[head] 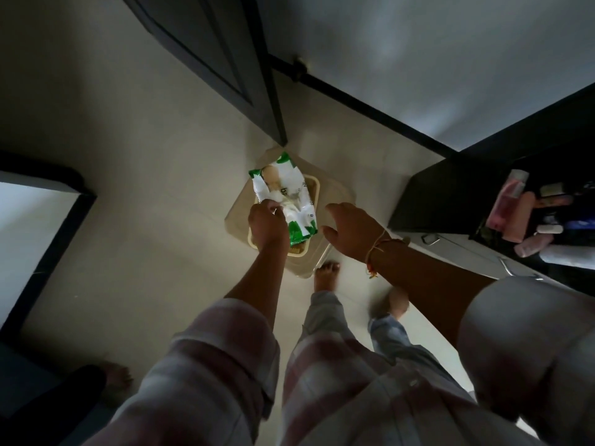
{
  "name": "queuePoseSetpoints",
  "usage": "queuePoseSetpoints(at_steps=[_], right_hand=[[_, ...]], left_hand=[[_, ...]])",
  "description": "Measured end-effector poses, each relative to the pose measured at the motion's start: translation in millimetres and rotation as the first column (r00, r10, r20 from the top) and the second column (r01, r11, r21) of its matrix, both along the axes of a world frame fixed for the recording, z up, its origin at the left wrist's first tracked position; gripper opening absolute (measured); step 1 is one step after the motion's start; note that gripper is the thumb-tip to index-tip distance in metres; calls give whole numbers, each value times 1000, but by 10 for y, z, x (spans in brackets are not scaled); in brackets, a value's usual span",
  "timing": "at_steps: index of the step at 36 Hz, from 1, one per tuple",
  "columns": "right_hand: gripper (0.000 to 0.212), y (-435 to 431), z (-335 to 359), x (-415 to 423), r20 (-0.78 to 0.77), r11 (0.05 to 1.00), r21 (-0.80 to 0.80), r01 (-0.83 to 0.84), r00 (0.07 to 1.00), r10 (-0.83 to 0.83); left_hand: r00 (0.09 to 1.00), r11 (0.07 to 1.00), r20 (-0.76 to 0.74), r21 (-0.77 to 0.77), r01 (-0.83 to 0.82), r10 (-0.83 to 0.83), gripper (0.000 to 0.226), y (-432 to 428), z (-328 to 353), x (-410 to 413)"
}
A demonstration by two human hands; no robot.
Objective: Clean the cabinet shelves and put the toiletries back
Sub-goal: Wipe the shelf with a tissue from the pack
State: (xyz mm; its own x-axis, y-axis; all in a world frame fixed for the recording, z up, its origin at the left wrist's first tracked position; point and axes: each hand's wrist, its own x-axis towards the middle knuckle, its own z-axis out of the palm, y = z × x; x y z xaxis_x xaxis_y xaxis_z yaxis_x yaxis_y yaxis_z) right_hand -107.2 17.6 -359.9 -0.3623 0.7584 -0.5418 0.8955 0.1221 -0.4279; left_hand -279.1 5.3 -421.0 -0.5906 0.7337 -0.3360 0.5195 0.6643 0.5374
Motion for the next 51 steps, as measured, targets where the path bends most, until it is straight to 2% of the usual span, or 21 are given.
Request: queuePoseSetpoints(at_steps=[4, 9, 14, 17, 21, 23, 25, 31, 34, 38, 40, 43, 46, 49, 51], right_hand=[[45, 26, -5, -21, -4, 1000, 8, 16, 1000, -16], [41, 41, 1, -62, -36, 1000, 8, 18, 999, -17], [50, 68, 66, -123, -138, 997, -3, 82, 987, -82], [57, 105, 155, -141, -236, 988, -28, 153, 959, -155], [57, 158, 370, -102, -325, 973, -64, 223, 917, -232], [52, 171, 498, -43, -389, 927, -135, 351, 841, -375], [44, 175, 579, 48, -442, 845, -225, 486, 722, -533], [16, 54, 763, 470, -503, 654, -309, 691, 465, -729], [10, -77, 845, 724, -519, 533, -395, 748, 298, -802], [12, -279, 941, 1096, -505, 341, -583, 738, 0, -863], [18, -404, 991, 1295, -499, 275, -637, 720, -114, -859], [20, -620, 1060, 1589, -494, 221, -691, 688, -226, -839], [17, -824, 1108, 1860, -481, 147, -718, 680, -333, -811], [21, -1051, 1111, 2166, -487, 70, -689, 722, -389, -782], [16, -1235, 1143, 2388, -494, 9, -633, 774, -395, -775]], left_hand=[[999, 998, -34, 60, 3, -1, 13, -51, 77, -1], [999, 985, 2, 171, -32, 32, 10, -110, 223, 16], [995, 962, 82, 261, -73, 53, 7, -159, 439, 76], [989, 956, 139, 278, -90, 53, 5, -144, 583, 151], [978, 957, 208, 280, -73, 14, 6, -68, 828, 335], [964, 964, 262, 263, -39, -33, 3, -31, 933, 451], [943, 967, 321, 256, -2, -83, 8, 3, 1012, 547], [814, 981, 557, 175, 79, -165, 24, 71, 1228, 897], [750, 969, 614, 173, 176, -246, 33, 68, 1330, 1089], [634, 952, 710, 211, 224, -306, 17, 8, 1489, 1422], [584, 947, 746, 233, 222, -321, 18, -52, 1562, 1622], [549, 926, 748, 260, 274, -372, 21, -169, 1638, 1950], [505, 910, 763, 273, 313, -403, 15, -309, 1697, 2297], [510, 872, 725, 268, 410, -463, 6, -441, 1676, 2674], [500, 805, 650, 329, 494, -572, 11, -542, 1672, 2927]])
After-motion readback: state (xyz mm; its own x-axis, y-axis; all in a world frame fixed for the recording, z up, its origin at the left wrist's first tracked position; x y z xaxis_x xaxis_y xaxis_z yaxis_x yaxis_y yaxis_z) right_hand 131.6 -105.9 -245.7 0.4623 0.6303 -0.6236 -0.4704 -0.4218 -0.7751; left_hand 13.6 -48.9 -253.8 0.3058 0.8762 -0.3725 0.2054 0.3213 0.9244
